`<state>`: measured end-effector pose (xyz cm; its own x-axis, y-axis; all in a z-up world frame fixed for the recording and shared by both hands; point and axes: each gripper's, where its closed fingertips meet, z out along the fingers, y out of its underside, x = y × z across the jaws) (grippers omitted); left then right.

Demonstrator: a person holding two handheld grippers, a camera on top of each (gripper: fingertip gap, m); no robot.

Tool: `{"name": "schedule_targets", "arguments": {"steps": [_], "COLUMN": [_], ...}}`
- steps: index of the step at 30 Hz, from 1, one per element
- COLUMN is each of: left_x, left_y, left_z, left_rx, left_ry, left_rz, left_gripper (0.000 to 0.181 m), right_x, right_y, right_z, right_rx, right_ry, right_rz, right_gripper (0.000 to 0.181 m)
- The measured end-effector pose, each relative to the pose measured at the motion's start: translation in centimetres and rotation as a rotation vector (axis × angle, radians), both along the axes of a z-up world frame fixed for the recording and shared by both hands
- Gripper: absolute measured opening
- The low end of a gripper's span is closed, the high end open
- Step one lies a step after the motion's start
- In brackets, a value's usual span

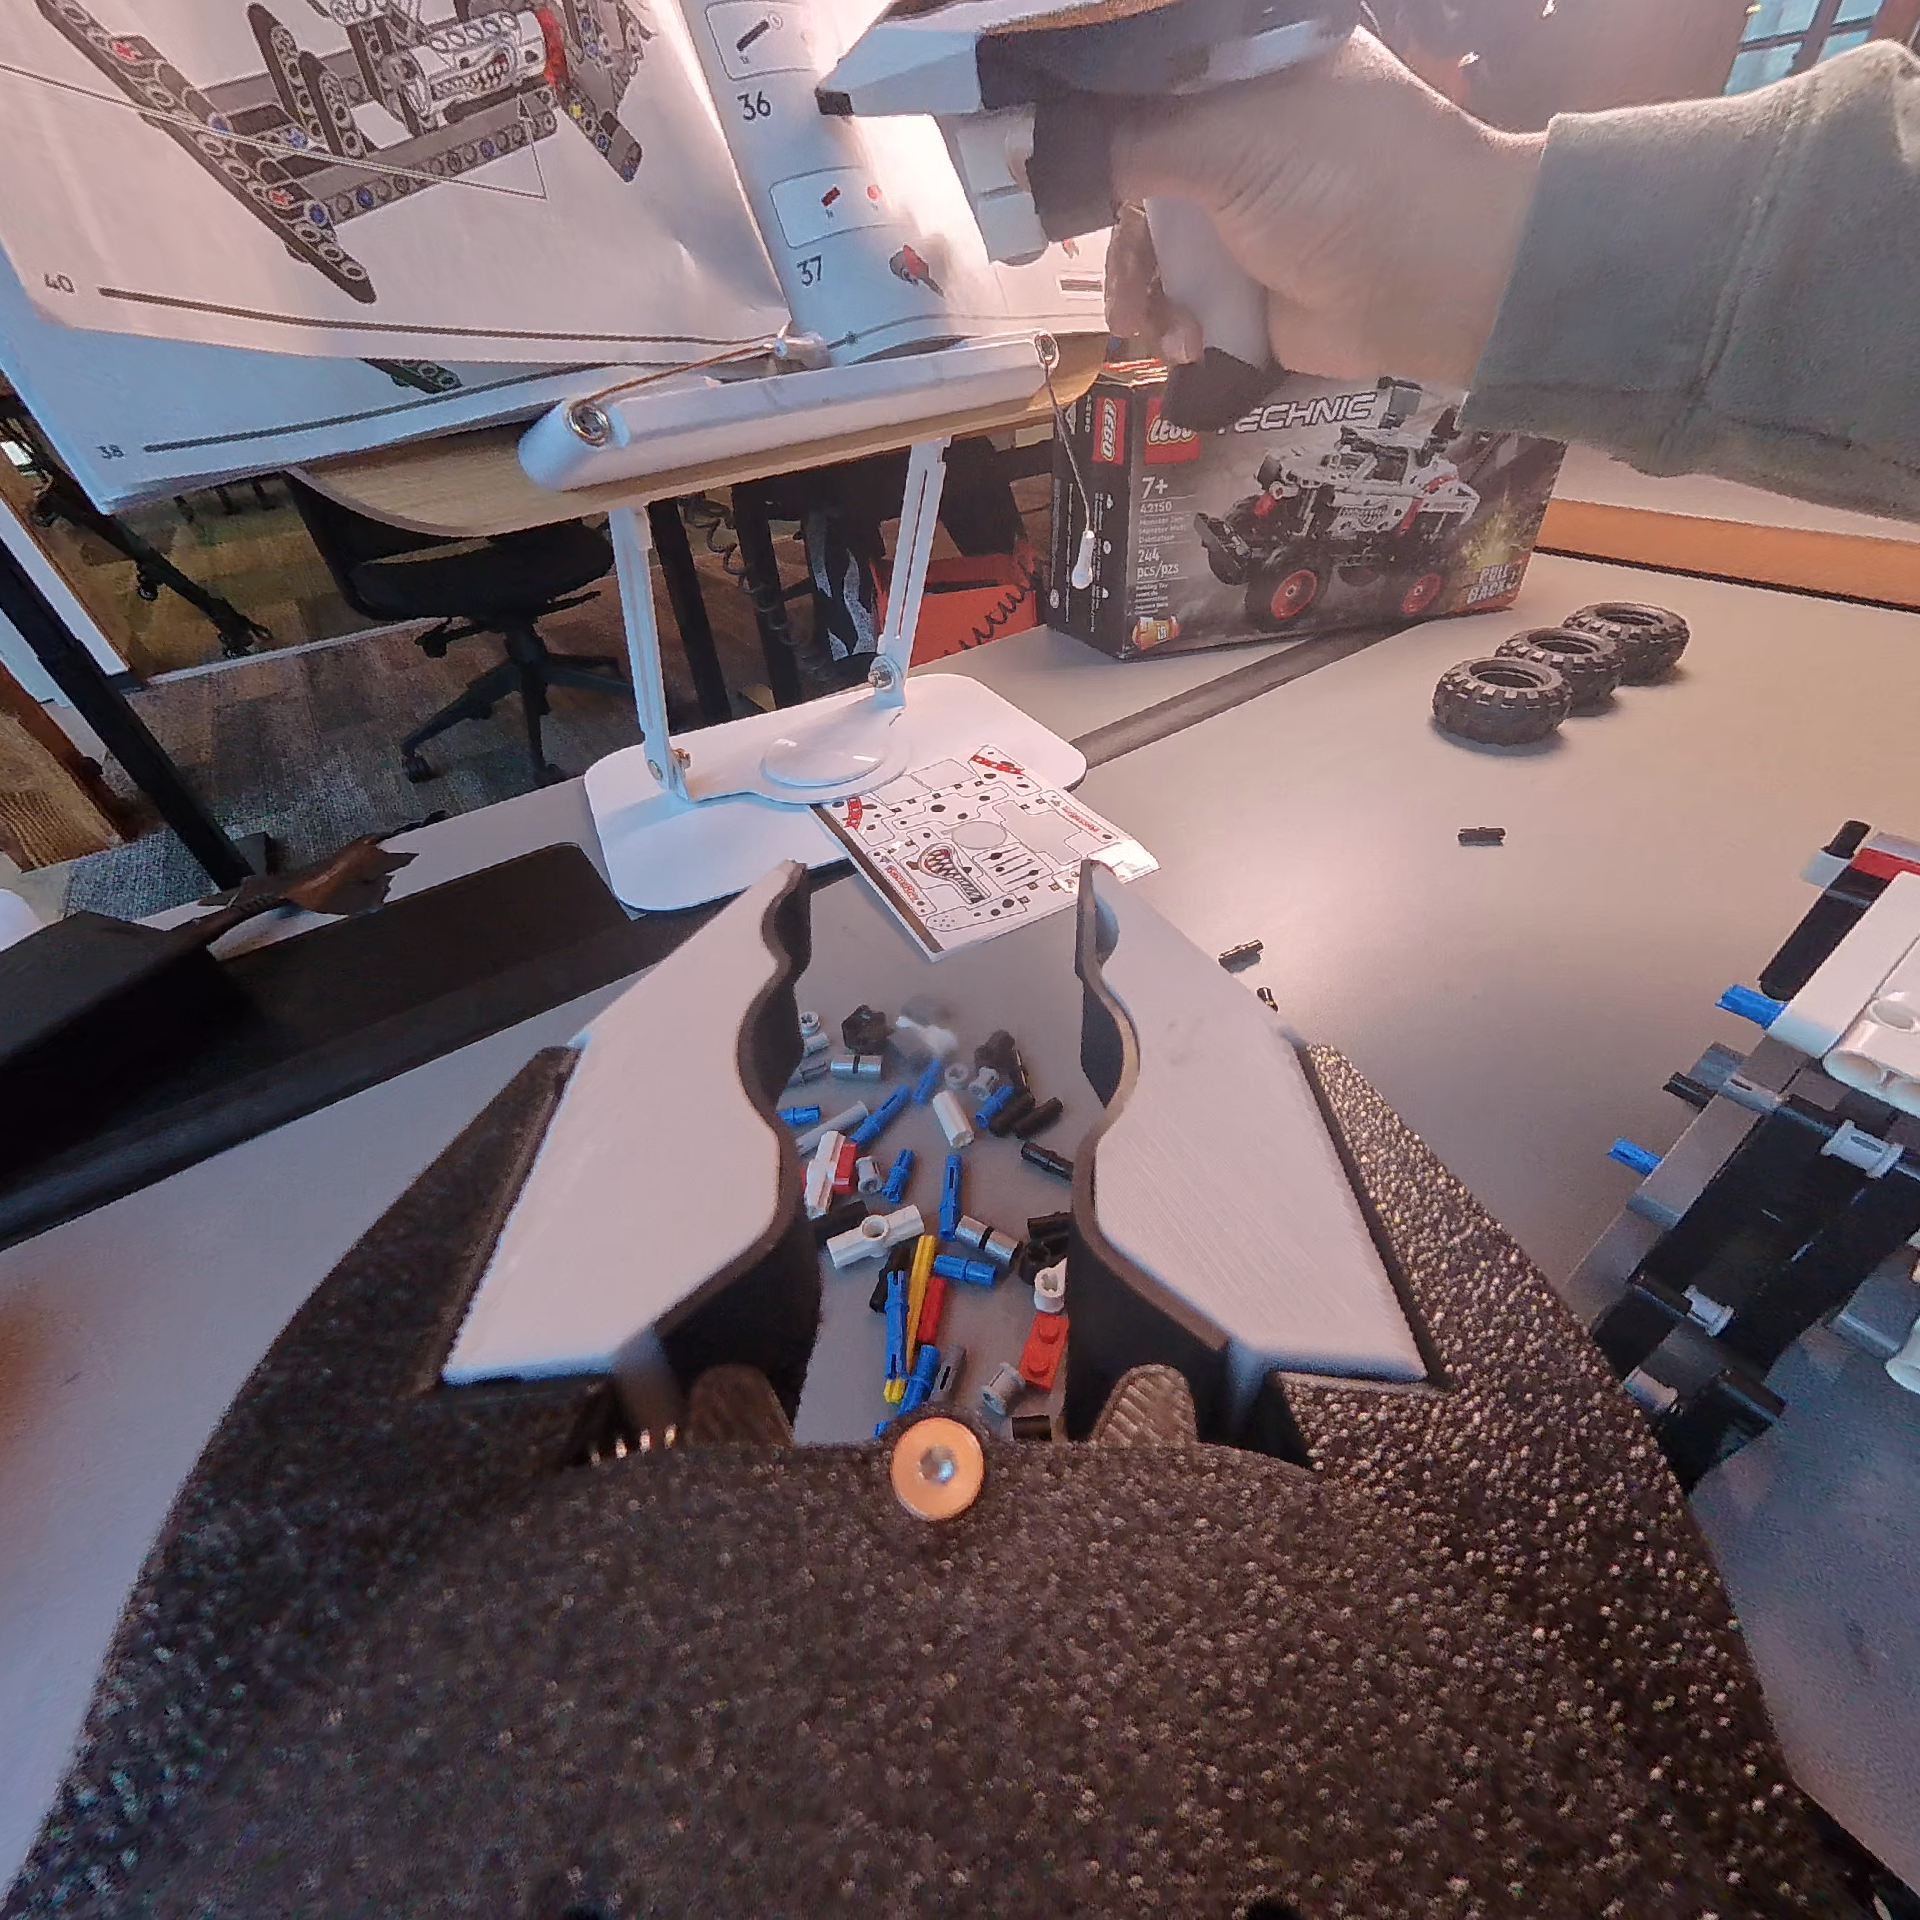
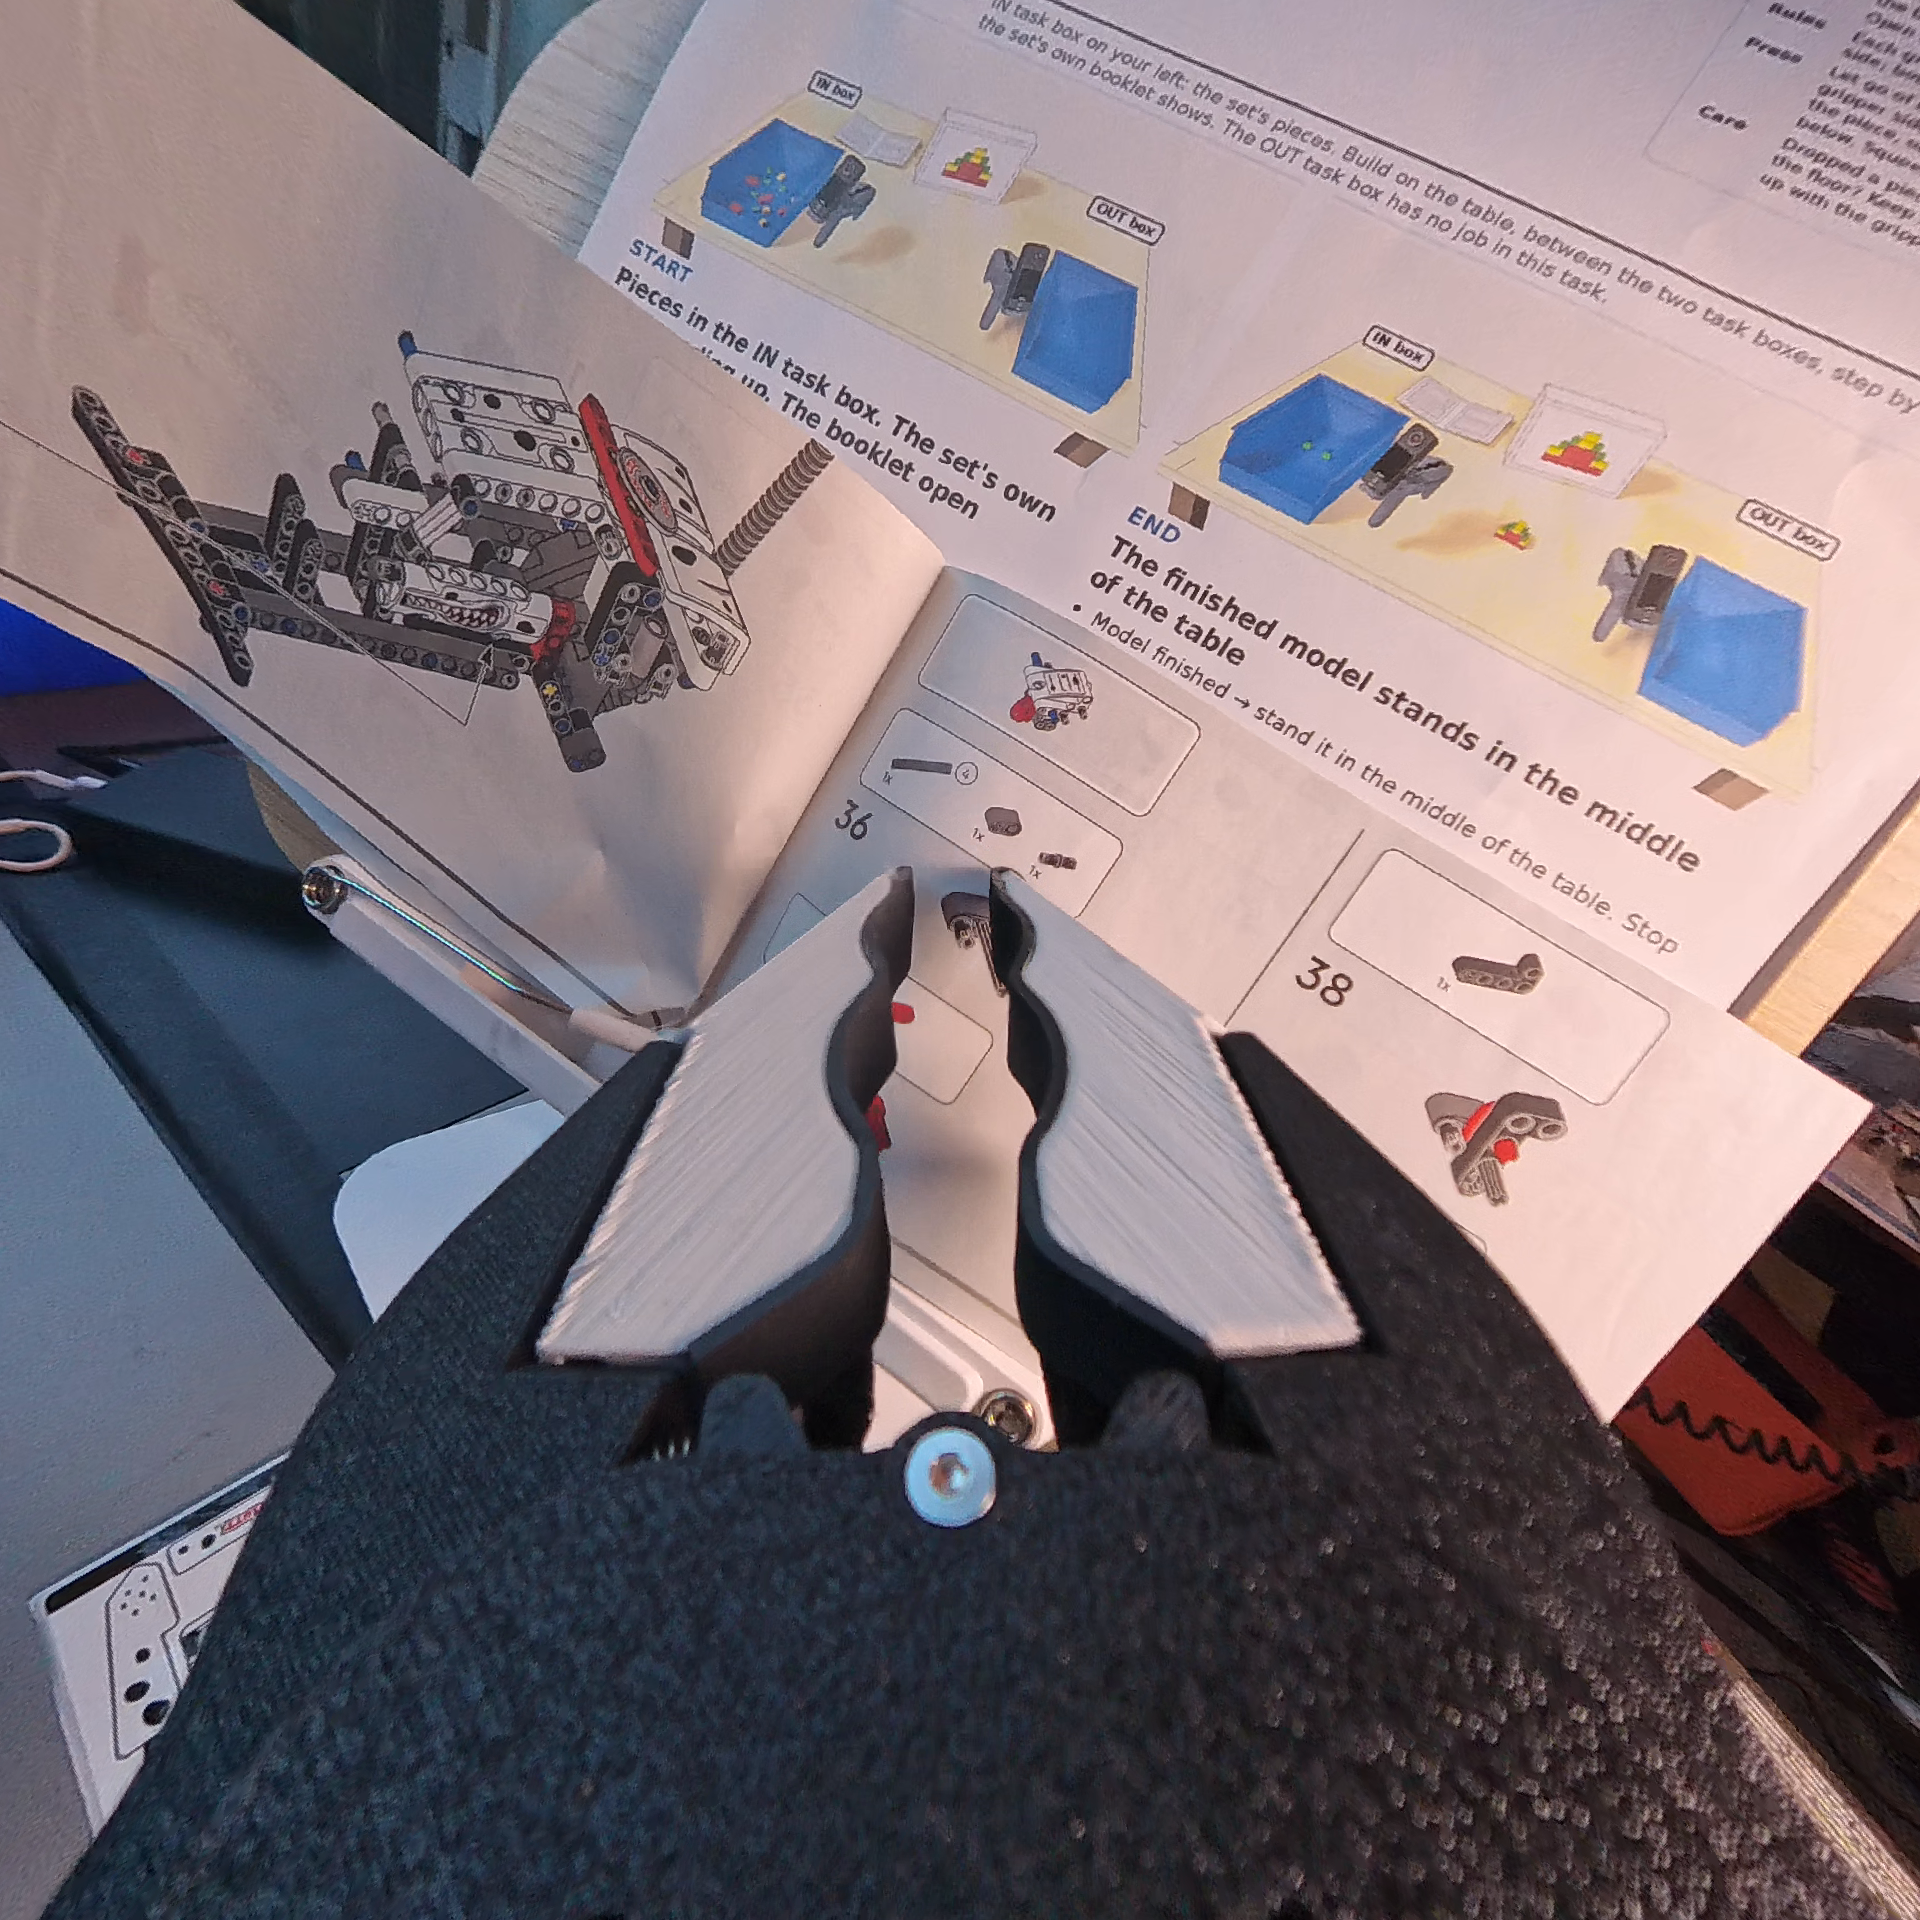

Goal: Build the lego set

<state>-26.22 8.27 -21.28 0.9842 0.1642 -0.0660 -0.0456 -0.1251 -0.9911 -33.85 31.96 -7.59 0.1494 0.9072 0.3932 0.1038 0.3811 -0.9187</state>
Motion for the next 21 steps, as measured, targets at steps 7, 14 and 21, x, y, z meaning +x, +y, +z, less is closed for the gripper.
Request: {"name": "schedule_targets", "arguments": {"steps": [7,14,21], "left_x": [0.0,0.0,-1.1], "left_y": [0.0,0.0,-0.7], "left_z": [-0.1,-0.2,0.5], "left_rx": [-0.002,-0.007,0.006], "left_ry": [-0.001,0.004,0.008], "left_rz": [0.000,0.000,0.048], "left_gripper": [0.051,0.051,0.046], "right_x": [0.3,0.9,4.7], "right_y": [0.5,1.7,-6.6], "right_z": [-0.1,0.6,0.9], "right_rx": [-0.021,-0.034,-0.132], "right_ry": [0.016,0.034,-0.019], "right_rz": [-0.017,-0.053,0.327], "right_gripper": [0.008,0.005,0.014]}}
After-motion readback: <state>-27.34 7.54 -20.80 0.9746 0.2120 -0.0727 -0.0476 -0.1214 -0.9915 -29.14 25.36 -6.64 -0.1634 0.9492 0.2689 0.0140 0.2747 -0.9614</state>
